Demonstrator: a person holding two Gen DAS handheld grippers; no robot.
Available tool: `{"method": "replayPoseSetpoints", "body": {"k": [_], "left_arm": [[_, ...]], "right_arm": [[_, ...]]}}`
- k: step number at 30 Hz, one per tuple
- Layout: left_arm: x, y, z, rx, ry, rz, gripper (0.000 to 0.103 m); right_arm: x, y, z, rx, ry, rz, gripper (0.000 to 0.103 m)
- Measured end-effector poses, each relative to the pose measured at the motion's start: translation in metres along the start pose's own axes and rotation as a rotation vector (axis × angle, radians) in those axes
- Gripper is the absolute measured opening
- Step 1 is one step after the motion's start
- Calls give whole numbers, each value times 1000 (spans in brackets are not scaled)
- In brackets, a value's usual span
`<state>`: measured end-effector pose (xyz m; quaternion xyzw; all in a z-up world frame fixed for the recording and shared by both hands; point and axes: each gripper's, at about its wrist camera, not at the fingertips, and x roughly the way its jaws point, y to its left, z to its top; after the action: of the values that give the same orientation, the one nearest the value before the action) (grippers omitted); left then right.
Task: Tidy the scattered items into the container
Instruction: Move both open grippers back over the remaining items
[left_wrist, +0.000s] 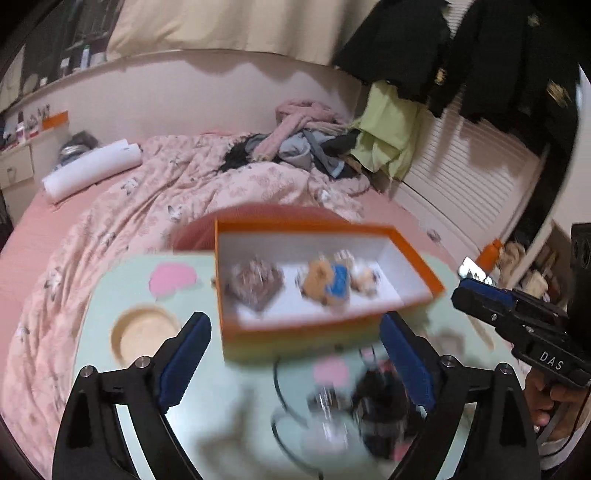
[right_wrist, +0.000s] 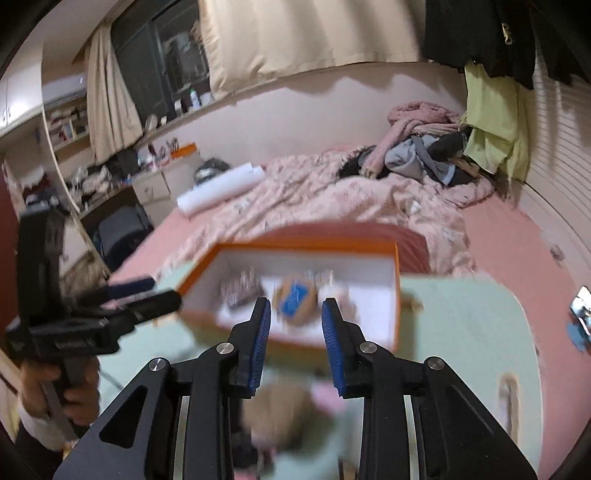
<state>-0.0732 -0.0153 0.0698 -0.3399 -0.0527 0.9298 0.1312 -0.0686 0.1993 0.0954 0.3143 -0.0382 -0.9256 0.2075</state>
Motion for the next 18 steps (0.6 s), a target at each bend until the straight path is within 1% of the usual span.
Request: {"method": "replayPoseSetpoints", "body": {"k": [1, 2, 4, 6, 9, 12, 14, 16, 18], "left_arm": [[-4, -2, -11, 6, 8, 0, 93], [-8, -4, -22, 7, 16, 7, 93], [-14, -6, -46, 5, 31, 22, 93], [-21, -9, -65, 21, 31, 61, 93], [-28, -16, -90, 76, 24, 122, 93], [-25, -19, -106, 105, 34, 162, 93], [-19, -19, -112, 107, 47, 182, 93], [-11, -21, -115, 109, 71, 198, 93], [-11, -22, -115, 109, 67, 216, 93]], "right_arm": [[-5, 4, -12, -13, 8, -7, 40], [-9, 7, -23, -26, 14, -23, 54], [-16, 13, -46, -54, 17, -65, 66], [-21, 18, -65, -88, 30, -96, 66], [-22, 21, -89, -122, 56, -131, 66], [-19, 17, -105, -104, 87, -126, 66], [-16, 14, -113, -84, 95, -148, 66], [-8, 14, -118, -104, 124, -185, 66], [-3, 15, -120, -117, 147, -196, 66]]}}
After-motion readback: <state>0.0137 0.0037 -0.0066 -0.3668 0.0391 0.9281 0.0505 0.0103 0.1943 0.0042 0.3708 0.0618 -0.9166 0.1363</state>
